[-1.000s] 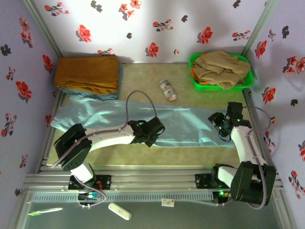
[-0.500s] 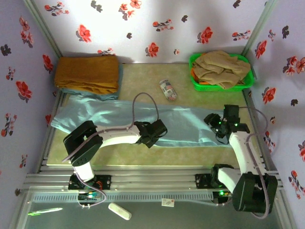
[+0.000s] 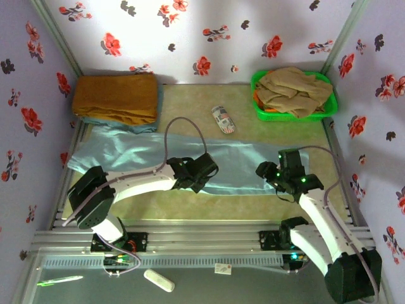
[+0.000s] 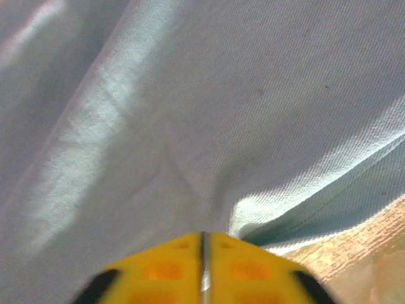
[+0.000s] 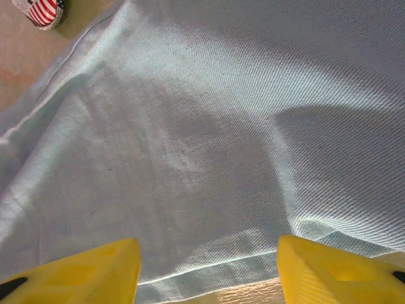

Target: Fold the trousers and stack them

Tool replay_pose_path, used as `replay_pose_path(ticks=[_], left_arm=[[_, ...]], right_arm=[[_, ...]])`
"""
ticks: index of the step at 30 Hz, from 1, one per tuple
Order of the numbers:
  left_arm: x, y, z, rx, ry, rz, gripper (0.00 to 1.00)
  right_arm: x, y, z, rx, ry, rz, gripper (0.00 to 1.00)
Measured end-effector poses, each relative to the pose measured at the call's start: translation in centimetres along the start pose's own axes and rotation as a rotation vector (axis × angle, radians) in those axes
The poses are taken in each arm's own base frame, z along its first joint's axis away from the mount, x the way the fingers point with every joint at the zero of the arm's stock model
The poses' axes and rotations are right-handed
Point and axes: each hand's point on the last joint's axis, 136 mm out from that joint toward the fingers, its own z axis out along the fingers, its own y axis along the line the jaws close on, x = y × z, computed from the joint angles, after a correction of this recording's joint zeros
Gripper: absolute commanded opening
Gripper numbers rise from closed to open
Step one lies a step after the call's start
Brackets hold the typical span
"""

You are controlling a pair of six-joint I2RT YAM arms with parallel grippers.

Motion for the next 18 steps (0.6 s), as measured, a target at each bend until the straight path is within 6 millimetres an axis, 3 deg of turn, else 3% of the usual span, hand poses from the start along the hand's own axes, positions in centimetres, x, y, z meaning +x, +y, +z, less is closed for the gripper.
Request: replay_pose_path(ticks=[2, 4, 6, 12, 18], left_arm=[[0.1, -0.3, 0.1, 0.014, 0.006, -0.003, 0.57], [0.3, -0.5, 0.5, 0.019, 0.016, 0.001, 0.56], [0.6, -0.9, 1.4, 0.023, 0.035, 0.008, 0.47], [2.2, -1.8, 4.3, 0.014, 0.111, 0.048, 0.0], [2.5, -1.4, 4.3, -0.006, 0.105, 0.058, 0.0]], right_arm=[[0.0, -0.2, 0.2, 0.013, 0.003, 0.001, 0.63], [0.0, -0.5, 0.4, 0.03, 0.007, 0.0, 0.64], [-0.1, -0.9, 0.6, 0.053, 0.005, -0.003, 0.65], [-1.6, -1.1, -0.5, 0.09, -0.034, -0.007, 0.66], [-4.0, -2.4, -2.3, 0.127, -0.103, 0.032, 0.66]])
